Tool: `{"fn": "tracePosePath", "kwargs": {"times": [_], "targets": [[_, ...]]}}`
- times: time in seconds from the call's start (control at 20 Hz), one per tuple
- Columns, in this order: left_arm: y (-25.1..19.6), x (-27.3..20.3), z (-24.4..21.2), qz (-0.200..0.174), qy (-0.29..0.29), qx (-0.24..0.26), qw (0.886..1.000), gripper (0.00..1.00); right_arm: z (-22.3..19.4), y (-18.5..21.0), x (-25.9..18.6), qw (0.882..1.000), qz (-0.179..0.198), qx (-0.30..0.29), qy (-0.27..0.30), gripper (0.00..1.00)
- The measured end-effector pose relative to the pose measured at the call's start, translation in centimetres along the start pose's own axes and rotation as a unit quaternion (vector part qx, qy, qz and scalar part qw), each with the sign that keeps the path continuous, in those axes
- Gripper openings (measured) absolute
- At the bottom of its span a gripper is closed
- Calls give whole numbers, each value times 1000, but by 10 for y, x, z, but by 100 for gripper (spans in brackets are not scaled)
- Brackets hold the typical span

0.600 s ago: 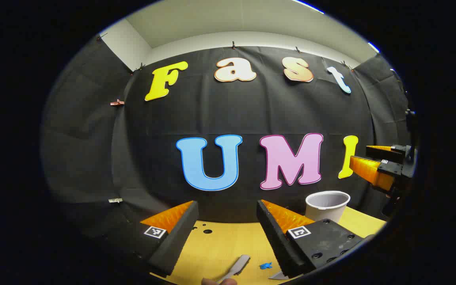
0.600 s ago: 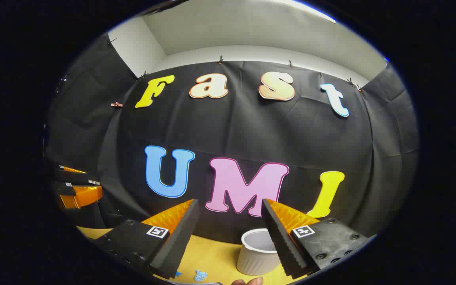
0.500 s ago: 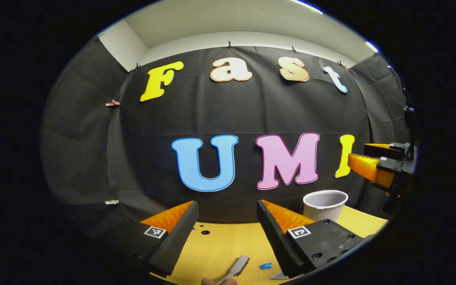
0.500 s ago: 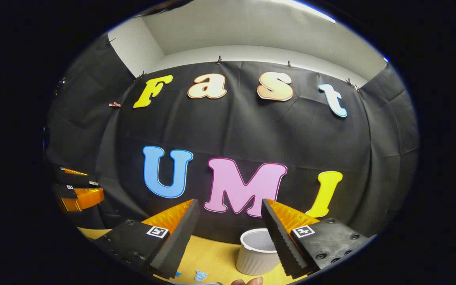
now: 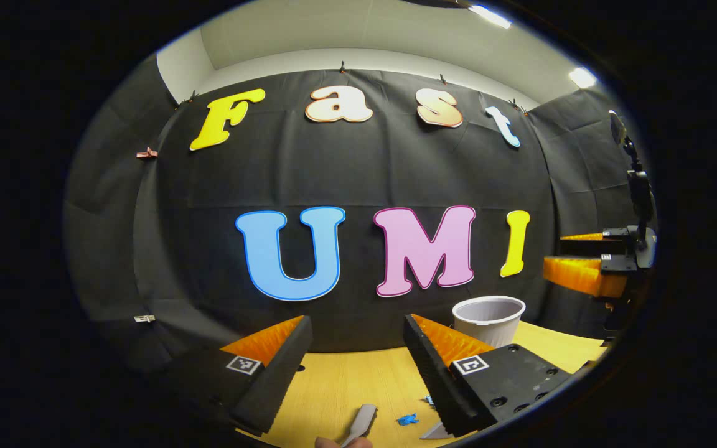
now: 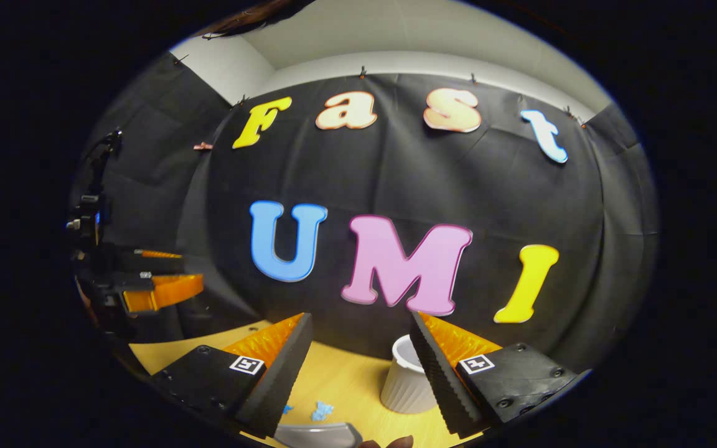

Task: Pick up the small broom and dustpan from the desktop, sweep the trash into the dustpan with the broom, and then empty the trash into the garbage bin.

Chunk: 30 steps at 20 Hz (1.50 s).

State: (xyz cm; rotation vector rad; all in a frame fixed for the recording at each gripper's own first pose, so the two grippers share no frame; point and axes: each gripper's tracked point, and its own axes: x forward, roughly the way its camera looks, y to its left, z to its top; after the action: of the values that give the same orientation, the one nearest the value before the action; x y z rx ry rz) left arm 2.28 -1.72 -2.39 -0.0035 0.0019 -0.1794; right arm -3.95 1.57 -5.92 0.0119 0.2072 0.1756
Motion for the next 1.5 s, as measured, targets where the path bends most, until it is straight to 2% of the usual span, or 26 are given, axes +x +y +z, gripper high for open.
{"fn": "tracePosePath", "kwargs": {"times": [0.05,0.15,0.25,0.4,0.7,0.9,1.1,1.35,1.5], "targets": [[0,0,-4,-2,3,2,1000,96,-17,2,-8,999,18,11,25,98],[1,1,-11,-6,7,2,1000,96,-58,4,-22,993,44,39,98,97],[0,2,-16,-10,9,1,1000,96,-108,9,-44,980,61,48,185,98],[-1,3,-29,-10,20,2,1000,96,-178,8,-70,957,75,16,281,97],[2,4,-56,2,55,-2,998,96,-297,28,-115,888,122,-21,443,95],[11,-2,-69,11,65,4,998,96,-343,37,-118,849,140,-40,509,96],[24,-8,-86,27,87,-3,996,96,-384,44,-109,834,141,-38,532,96],[38,-14,-102,44,97,-2,994,96,-409,54,-93,825,141,-41,546,95],[46,-20,-119,53,115,-2,992,96,-412,59,-91,819,160,-36,550,87]]}}
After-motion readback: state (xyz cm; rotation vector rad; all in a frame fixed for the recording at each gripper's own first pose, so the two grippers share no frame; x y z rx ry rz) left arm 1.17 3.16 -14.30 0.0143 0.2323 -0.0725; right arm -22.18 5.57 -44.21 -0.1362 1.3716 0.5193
